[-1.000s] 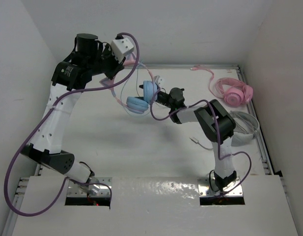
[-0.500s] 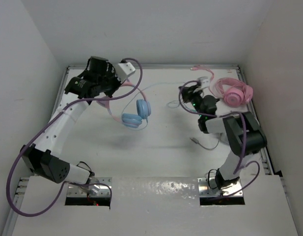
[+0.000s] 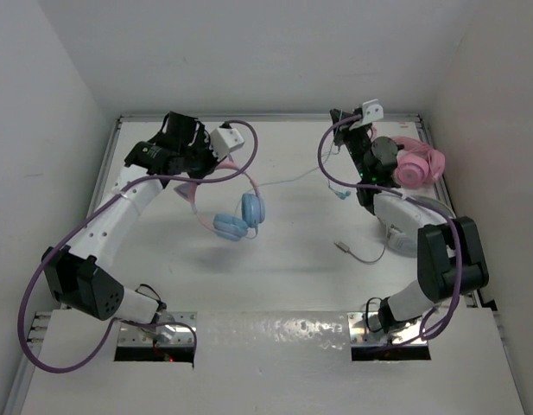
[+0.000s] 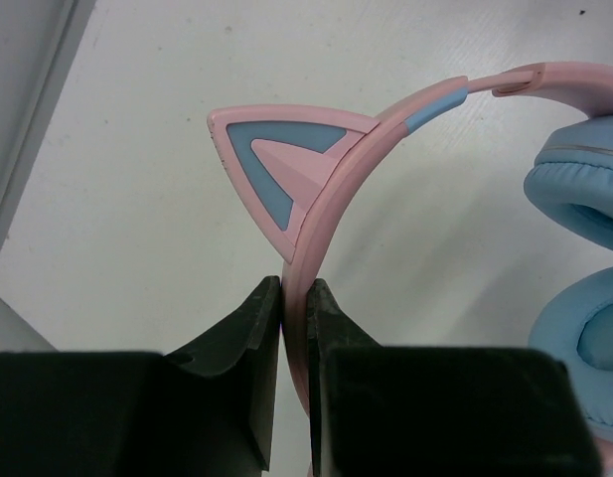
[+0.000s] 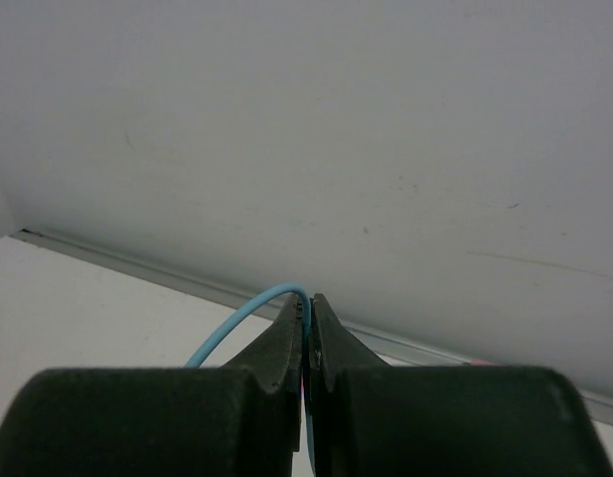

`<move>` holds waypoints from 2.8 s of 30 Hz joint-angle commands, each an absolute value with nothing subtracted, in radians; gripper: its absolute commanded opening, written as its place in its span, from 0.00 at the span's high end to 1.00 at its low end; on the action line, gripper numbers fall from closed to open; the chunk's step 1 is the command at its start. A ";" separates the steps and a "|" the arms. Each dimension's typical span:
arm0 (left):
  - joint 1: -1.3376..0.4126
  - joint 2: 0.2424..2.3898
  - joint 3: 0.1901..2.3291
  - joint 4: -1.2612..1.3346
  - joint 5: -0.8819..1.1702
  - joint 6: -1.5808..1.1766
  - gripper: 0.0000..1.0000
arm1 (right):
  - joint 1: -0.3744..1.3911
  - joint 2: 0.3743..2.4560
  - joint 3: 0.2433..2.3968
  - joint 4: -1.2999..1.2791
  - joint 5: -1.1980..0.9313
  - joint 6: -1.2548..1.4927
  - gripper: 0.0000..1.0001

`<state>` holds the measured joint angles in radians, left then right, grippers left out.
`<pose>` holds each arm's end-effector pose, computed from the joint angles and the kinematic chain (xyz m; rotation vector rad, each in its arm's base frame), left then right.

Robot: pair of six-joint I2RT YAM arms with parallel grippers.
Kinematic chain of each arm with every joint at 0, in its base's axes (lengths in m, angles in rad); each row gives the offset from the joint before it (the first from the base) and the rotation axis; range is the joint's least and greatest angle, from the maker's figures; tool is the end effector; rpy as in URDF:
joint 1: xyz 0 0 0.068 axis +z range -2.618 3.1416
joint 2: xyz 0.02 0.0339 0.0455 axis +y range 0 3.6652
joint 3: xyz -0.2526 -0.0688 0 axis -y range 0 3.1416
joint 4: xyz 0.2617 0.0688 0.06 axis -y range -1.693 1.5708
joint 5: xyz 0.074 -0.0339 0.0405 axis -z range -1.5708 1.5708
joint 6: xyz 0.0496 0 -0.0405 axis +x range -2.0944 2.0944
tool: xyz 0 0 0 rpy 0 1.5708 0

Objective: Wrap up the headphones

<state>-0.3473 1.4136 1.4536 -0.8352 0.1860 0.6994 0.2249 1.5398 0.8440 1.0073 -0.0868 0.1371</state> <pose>0.3029 -0.1194 0.3458 1.2506 1.9885 -0.0476 0.3587 0.0865 0.2821 -0.1310 1.2622 0.3671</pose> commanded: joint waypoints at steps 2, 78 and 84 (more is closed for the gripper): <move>-0.354 1.358 1.442 -0.818 0.255 0.727 1.00 | 0.225 1.565 1.013 0.826 -0.031 0.039 1.00; -0.219 1.471 2.069 -0.759 0.563 0.132 1.00 | 0.476 1.890 0.747 1.057 -0.395 0.307 0.39; -0.218 1.471 2.046 -0.755 0.565 0.143 1.00 | 0.462 1.723 0.749 0.622 -0.298 -0.029 0.32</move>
<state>-0.2272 1.4925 2.0235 -0.8139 0.5541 0.1673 0.4686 1.7760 0.7300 0.8581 -0.3664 0.1993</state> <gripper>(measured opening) 0.106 0.668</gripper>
